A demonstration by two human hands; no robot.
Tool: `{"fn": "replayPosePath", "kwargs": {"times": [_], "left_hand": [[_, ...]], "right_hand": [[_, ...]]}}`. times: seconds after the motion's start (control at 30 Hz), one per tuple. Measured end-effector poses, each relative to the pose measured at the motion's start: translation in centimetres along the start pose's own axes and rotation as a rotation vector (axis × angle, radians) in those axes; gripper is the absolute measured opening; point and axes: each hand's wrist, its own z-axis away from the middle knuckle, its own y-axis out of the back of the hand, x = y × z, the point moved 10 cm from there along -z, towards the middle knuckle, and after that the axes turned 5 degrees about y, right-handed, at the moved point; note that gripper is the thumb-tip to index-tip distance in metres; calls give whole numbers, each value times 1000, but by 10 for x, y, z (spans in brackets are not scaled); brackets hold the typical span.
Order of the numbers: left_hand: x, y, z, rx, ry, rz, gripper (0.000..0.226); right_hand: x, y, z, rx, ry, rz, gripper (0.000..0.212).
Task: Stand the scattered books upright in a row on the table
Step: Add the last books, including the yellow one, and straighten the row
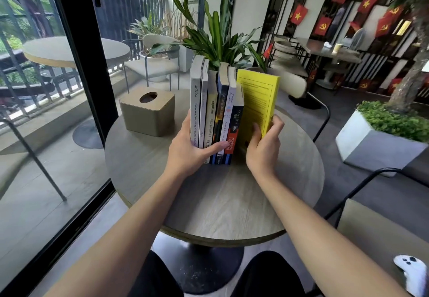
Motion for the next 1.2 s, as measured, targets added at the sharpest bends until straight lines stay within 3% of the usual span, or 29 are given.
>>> {"fn": "replayPosePath", "kwargs": {"times": [0.23,0.43,0.53,0.8,1.2], "left_hand": [[-3,0,-1,1,16,-9,112],[0,3,1,13,9,10,104],[2,2,1,9,6,10,104],[1,1,1,13,8,-11,111],[1,-2,-6,12,-19,-54,118]], "right_hand": [[21,-37,25,-447,-145,-92,49],[3,-52,39,-692,-58,-147,98],[4,-58,39,-739,-70,-173,113],[4,-74,25,-807,-60,-51,120],[3,-70,21,-725,31,70,110]]}}
